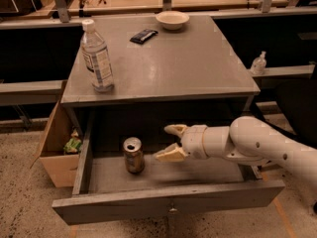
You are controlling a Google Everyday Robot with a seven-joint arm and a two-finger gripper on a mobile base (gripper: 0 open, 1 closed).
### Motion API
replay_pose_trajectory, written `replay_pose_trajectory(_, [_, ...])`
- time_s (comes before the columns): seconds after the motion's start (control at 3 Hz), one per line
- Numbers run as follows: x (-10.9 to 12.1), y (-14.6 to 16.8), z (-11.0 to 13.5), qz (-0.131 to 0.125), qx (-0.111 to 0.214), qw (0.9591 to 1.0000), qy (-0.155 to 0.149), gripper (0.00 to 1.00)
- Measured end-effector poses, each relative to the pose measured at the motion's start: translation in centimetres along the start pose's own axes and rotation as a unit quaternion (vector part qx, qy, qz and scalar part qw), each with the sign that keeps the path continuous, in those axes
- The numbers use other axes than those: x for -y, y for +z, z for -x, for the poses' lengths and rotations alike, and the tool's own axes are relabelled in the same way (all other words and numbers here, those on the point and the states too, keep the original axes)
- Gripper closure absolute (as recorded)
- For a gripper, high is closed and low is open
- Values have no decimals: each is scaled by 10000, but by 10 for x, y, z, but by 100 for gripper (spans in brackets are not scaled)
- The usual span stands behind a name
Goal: Place orange can into top drawer
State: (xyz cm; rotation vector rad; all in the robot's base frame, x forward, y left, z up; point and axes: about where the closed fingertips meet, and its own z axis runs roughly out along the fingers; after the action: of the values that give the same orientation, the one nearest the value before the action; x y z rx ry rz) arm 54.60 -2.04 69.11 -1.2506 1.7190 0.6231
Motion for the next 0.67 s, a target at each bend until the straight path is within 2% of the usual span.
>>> replay_pose_trajectory(0.33, [17,-48,7,-247,-198,9995,-7,25])
replay_pose_trajectory(0.67, [33,-100,28,-327,96,9994,78,40])
